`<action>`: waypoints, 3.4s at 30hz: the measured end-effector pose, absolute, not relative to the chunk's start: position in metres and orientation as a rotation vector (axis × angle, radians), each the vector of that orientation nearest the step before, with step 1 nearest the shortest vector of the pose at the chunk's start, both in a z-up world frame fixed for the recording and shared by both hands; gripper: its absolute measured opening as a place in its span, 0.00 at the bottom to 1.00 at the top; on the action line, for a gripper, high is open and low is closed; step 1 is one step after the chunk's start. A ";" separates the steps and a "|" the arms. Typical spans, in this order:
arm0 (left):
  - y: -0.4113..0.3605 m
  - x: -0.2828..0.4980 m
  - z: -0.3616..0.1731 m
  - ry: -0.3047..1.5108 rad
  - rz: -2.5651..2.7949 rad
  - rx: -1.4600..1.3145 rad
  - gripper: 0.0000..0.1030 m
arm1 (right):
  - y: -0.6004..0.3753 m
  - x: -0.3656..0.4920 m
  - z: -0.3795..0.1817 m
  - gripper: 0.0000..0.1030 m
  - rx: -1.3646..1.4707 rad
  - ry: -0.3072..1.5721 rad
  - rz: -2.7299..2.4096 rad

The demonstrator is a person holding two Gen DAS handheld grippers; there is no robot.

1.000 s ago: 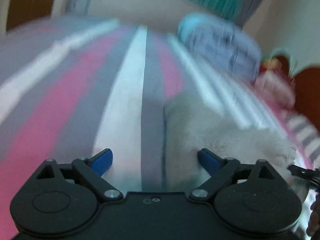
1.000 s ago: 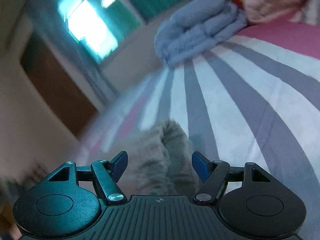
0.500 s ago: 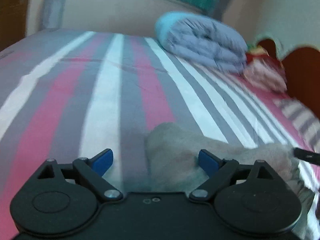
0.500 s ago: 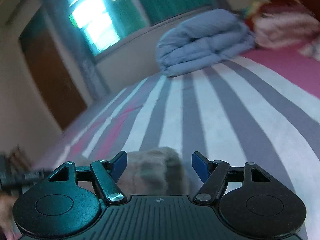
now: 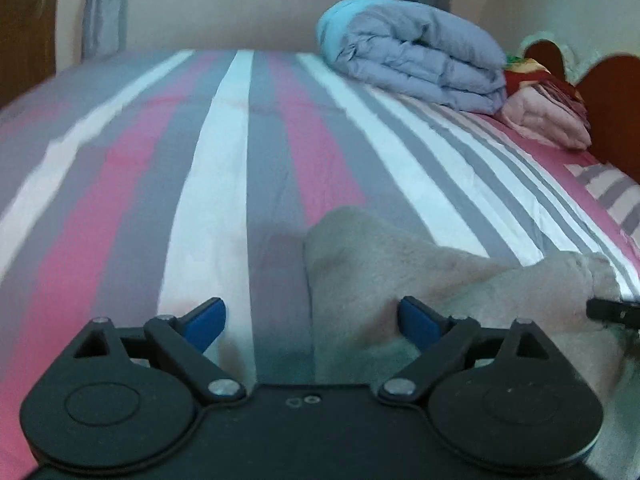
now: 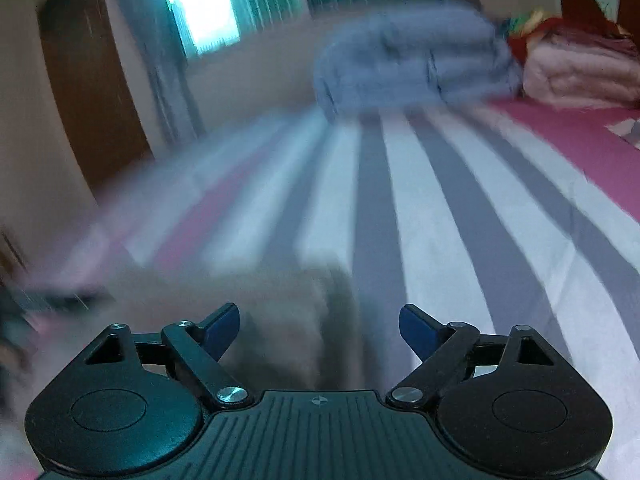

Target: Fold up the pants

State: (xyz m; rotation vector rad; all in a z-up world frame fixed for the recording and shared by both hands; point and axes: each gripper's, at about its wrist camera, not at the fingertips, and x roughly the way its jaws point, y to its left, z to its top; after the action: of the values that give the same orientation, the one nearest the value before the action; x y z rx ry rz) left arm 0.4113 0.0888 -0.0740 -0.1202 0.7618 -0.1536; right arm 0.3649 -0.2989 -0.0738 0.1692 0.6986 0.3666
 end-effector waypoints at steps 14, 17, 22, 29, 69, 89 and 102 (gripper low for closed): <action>0.076 0.371 -0.061 0.752 -0.149 -0.076 0.82 | -0.311 0.326 -0.063 0.85 0.227 0.702 0.404; 0.077 0.364 -0.057 0.751 -0.148 -0.080 0.83 | -0.312 0.320 -0.075 0.85 0.250 0.767 0.401; 0.074 0.342 -0.048 0.727 -0.155 -0.065 0.83 | -0.320 0.296 -0.053 0.85 0.259 0.677 0.417; 0.079 0.302 -0.068 0.763 -0.151 -0.126 0.83 | -0.314 0.278 -0.069 0.85 0.182 0.774 0.433; 0.144 0.304 -0.078 0.855 -0.280 -0.483 0.78 | -0.384 0.252 -0.097 0.85 0.840 0.754 0.505; 0.148 0.395 -0.121 0.855 -0.614 -0.745 0.51 | -0.354 0.335 -0.110 0.85 0.857 0.838 0.712; 0.155 0.383 -0.118 0.773 -0.646 -0.861 0.16 | -0.364 0.356 -0.111 0.48 0.831 0.872 0.788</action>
State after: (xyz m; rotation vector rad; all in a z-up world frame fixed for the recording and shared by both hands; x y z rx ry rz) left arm 0.3831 0.1549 -0.1181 -0.8609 0.7727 -0.6458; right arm 0.3557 -0.3644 -0.1110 0.8306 0.8723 0.7881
